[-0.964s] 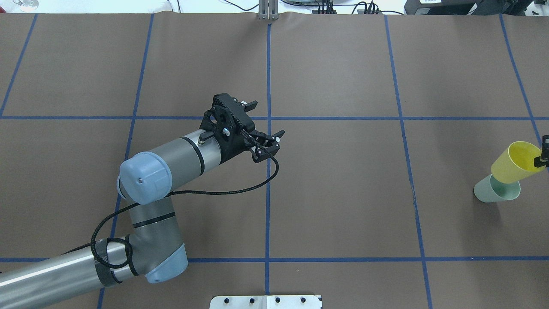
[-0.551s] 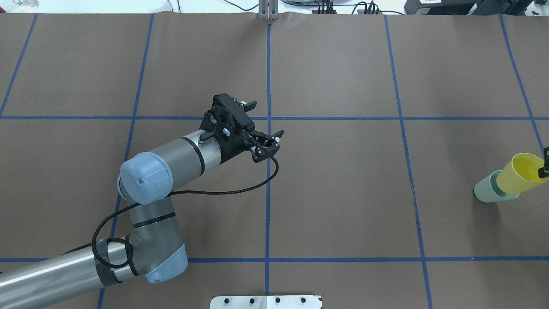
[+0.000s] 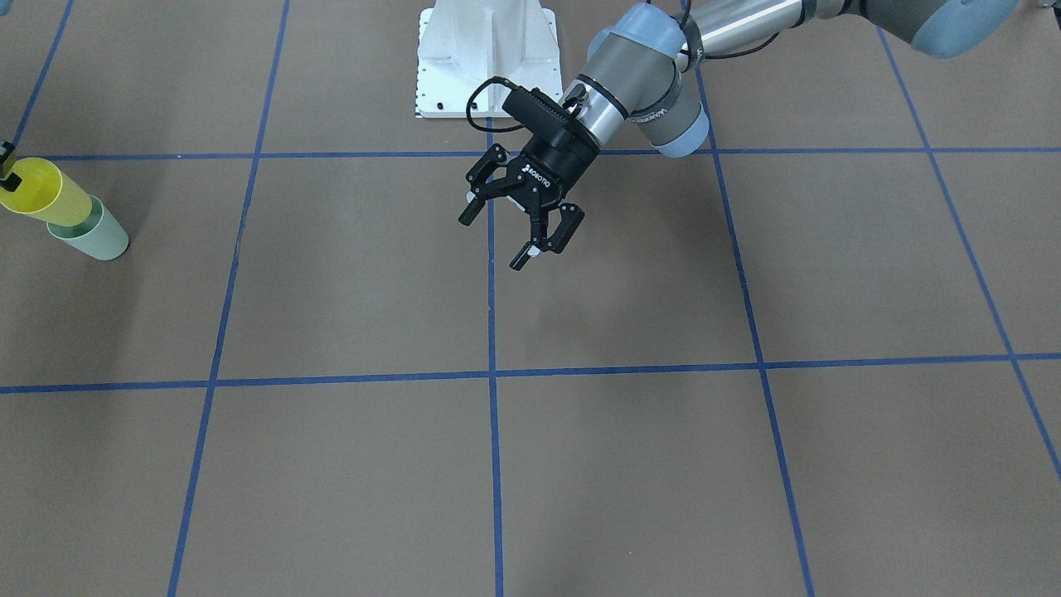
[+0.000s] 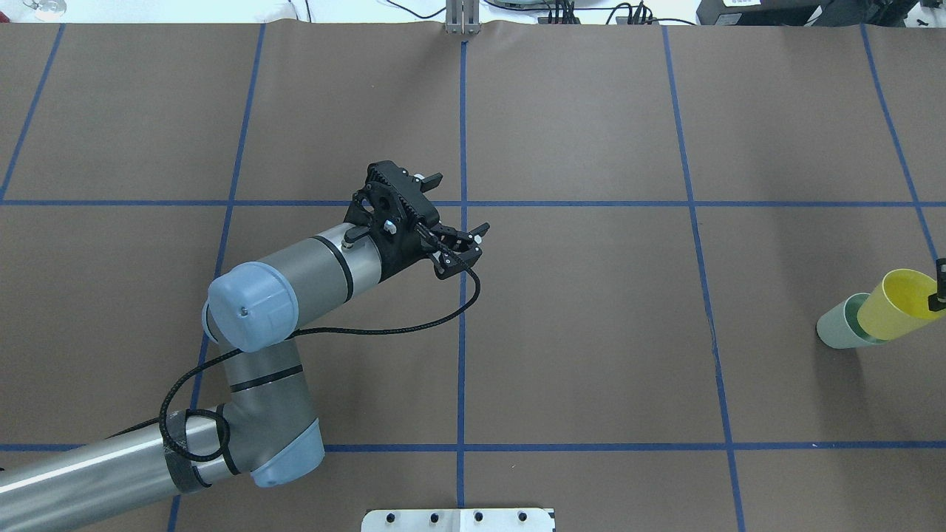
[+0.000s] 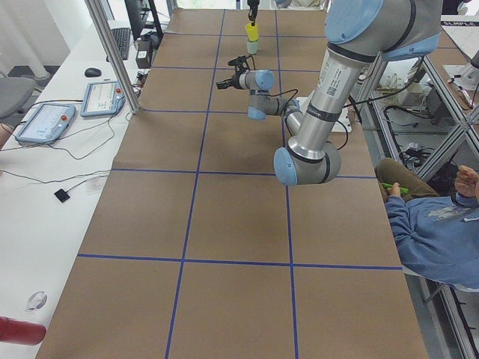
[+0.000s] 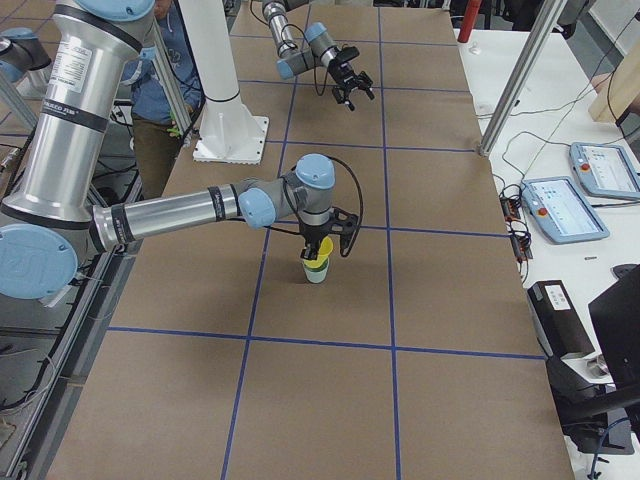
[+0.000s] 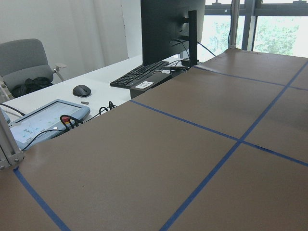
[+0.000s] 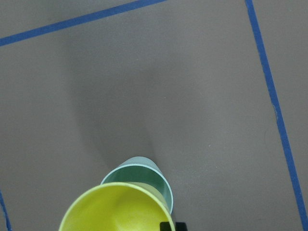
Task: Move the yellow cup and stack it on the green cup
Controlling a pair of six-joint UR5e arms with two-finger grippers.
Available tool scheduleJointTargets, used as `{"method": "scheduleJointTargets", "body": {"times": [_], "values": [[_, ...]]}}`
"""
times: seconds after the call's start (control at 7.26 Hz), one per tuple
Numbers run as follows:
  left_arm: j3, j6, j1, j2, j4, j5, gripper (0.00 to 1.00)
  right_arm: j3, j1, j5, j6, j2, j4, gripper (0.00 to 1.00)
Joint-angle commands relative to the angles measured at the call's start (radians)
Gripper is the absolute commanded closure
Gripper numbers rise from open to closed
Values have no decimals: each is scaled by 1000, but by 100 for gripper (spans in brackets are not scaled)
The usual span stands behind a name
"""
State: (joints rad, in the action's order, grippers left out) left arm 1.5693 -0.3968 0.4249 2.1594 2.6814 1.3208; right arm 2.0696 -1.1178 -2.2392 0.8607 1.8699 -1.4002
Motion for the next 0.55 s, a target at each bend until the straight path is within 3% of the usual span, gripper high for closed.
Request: {"method": "scheduleJointTargets", "body": {"times": [0.0,0.14,0.28,0.41], "values": [[1,1,0,-1,0,0,1,-22,3,-2,1,-23,0,100],[1,0,0,-1,0,0,1,-29,3,-2,0,-26,0,100],[1,0,0,2,0,0,1,-32,3,-2,0,-26,0,87],[3,0,0,2,1,-11,1,-32,9,-4,12,-26,1,2]]}}
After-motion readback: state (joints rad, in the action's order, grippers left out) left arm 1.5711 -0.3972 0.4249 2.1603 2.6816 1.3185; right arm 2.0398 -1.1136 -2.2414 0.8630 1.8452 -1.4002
